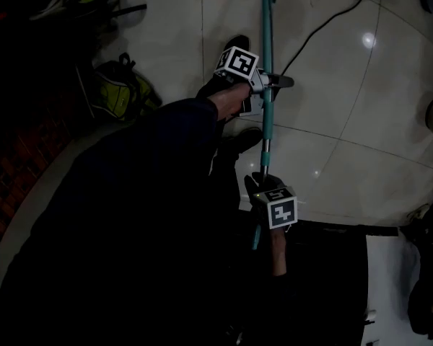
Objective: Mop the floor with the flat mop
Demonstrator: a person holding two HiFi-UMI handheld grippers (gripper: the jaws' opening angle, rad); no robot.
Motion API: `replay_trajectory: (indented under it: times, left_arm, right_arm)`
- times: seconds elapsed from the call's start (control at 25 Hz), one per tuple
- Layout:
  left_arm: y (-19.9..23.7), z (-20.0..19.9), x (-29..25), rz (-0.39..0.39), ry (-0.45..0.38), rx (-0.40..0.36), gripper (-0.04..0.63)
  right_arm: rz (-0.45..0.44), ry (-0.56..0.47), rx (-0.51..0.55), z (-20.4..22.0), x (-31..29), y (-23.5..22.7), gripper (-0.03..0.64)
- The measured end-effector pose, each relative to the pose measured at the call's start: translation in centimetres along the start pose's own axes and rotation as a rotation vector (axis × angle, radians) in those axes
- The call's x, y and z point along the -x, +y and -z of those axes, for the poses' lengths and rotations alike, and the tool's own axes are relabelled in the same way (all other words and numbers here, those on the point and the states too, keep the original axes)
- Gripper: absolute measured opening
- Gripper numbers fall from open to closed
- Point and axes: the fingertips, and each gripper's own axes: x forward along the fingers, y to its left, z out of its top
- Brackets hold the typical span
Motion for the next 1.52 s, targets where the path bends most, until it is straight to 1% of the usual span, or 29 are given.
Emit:
replay_trajectory:
  times: [0.08, 0.2, 0.28, 0.36, 0.48, 0.6, 0.68, 0.88, 0.96, 1.0, 1.12, 1.2, 1.28, 1.4, 1.52]
  left_arm:
    - [2.3, 4.8, -0.7, -0.023, 0.017, 0.028, 0.002]
    - [5.5, 10.9, -1.5, -0.054, 0.039, 0.069, 0.002]
    - [7.3, 14.1, -1.8, -0.071, 0.053, 0.088, 0.002]
    - [8.9, 16.7, -1.7, -0.087, 0.069, 0.103, 0.002]
    - [10.7, 19.1, -1.1, -0.110, 0.087, 0.128, 0.002]
    - [11.8, 20.3, -0.6, -0.131, 0.099, 0.145, 0.002]
    - [12.4, 20.5, -0.3, -0.142, 0.111, 0.153, 0.002]
    - [12.9, 18.5, 1.3, -0.151, 0.106, 0.185, 0.002]
    - [12.5, 18.1, 1.7, -0.149, 0.102, 0.195, 0.002]
    - [12.1, 17.3, 1.7, -0.143, 0.091, 0.197, 0.002]
    - [10.0, 11.5, 2.1, -0.102, 0.020, 0.201, 0.002]
    - [8.4, 7.8, 2.3, -0.076, -0.005, 0.194, 0.002]
    - [6.7, 4.3, 2.3, -0.056, 0.007, 0.174, 0.002]
    - [3.7, -1.3, 2.0, -0.030, 0.047, 0.131, 0.002]
    - [1.4, -6.3, 2.8, -0.014, 0.031, 0.111, 0.002]
  right_arm:
    - [0.001, 0.026, -0.009, 5.0, -0.2, 0.2, 0.084]
    - [0.000, 0.039, -0.015, 10.7, -0.5, 0.5, 0.084]
    - [0.003, 0.059, -0.015, 14.2, -0.9, 0.5, 0.084]
    - [0.002, 0.071, -0.021, 16.6, -1.4, 0.9, 0.084]
    - [-0.008, 0.083, -0.038, 18.6, -2.2, 1.7, 0.083]
    - [-0.028, 0.088, -0.067, 19.8, -2.9, 2.5, 0.083]
    - [-0.028, 0.098, -0.066, 20.0, -3.3, 2.6, 0.084]
    - [-0.044, 0.132, -0.073, 18.1, -4.2, 3.4, 0.084]
    - [-0.046, 0.136, -0.073, 17.4, -3.8, 3.8, 0.084]
    - [-0.045, 0.132, -0.071, 16.6, -3.7, 3.8, 0.084]
    - [-0.037, 0.120, -0.058, 11.3, -3.6, 3.0, 0.084]
    - [-0.034, 0.123, -0.057, 7.7, -3.2, 2.7, 0.084]
    - [-0.024, 0.114, -0.050, 3.9, -2.6, 2.1, 0.084]
    - [0.001, 0.089, -0.040, -2.5, -1.7, 1.0, 0.084]
    - [0.013, 0.077, -0.038, -7.7, -1.3, 0.9, 0.084]
